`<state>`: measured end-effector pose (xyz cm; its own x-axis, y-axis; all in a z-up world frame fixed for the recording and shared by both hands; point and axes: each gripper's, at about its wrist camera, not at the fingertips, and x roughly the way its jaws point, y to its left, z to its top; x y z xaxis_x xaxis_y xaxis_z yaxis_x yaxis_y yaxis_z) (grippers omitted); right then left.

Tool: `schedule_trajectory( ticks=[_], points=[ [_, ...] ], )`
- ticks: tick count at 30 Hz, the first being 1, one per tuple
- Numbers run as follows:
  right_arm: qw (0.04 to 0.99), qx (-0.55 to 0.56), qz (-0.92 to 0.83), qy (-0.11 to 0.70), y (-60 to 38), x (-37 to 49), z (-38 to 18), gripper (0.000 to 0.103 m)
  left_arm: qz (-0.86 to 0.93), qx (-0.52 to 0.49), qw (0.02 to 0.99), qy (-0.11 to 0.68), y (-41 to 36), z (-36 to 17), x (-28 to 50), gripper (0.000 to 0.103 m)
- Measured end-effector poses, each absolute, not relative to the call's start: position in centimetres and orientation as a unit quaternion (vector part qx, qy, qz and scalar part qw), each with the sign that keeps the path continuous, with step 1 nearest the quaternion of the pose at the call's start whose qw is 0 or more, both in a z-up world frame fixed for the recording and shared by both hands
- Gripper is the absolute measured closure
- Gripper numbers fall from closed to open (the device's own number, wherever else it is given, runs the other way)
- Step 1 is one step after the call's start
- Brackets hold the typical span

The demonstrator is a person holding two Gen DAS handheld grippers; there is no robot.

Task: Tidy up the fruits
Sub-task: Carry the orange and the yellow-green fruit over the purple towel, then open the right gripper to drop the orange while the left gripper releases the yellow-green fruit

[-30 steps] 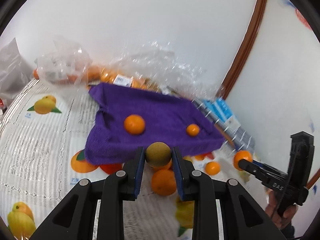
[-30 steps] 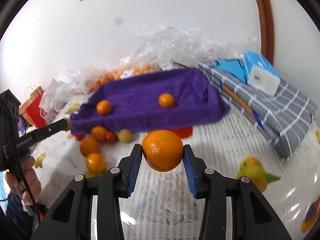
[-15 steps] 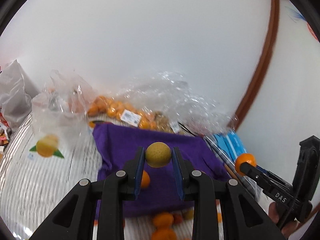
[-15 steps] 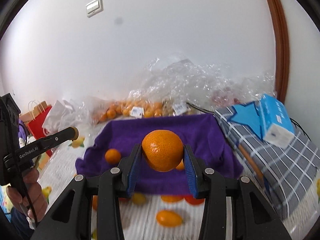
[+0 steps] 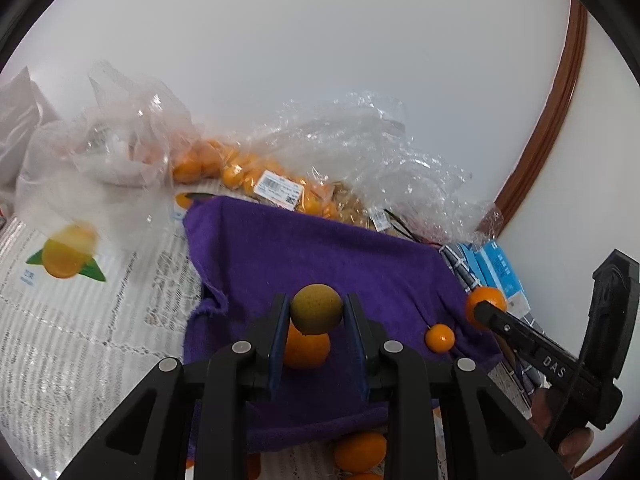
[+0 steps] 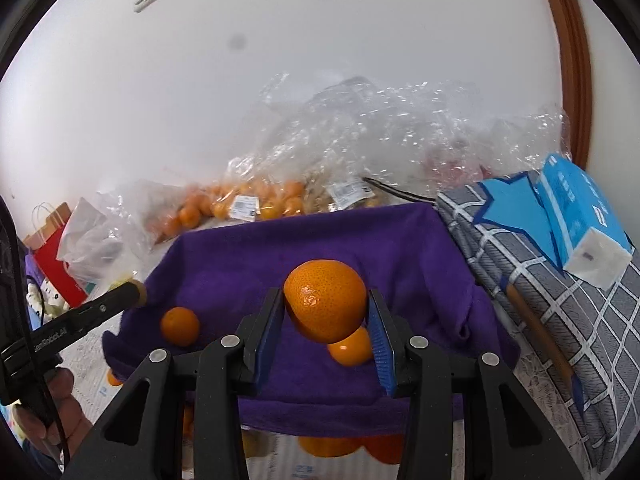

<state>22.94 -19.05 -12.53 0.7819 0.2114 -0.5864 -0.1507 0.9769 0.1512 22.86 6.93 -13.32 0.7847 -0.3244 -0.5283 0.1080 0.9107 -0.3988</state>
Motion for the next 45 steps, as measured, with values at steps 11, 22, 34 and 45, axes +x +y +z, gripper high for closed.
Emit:
schedule_trajectory(
  ticks=[11,22,34,45],
  points=[
    [0.938,0.048,0.084,0.334,-19.8,23.8,-14.2,0.061,-0.138,-0.144,0.927,0.318,4.9,-14.3,23.1,0.077],
    [0.933,0.033,0.086,0.347,-19.1,23.9,-15.0,0.061,-0.144,-0.147,0.921,0.332,4.9,-14.8,23.8,0.077],
    [0.931,0.033,0.094,0.352,-19.2,23.8,-14.9,0.061,-0.146,-0.134,0.919,0.34,4.4,-15.0,24.0,0.077],
    [0.935,0.017,0.098,0.341,-18.8,23.2,-14.4,0.055,-0.145,-0.131,0.92,0.339,4.2,-15.0,24.0,0.077]
  ],
)
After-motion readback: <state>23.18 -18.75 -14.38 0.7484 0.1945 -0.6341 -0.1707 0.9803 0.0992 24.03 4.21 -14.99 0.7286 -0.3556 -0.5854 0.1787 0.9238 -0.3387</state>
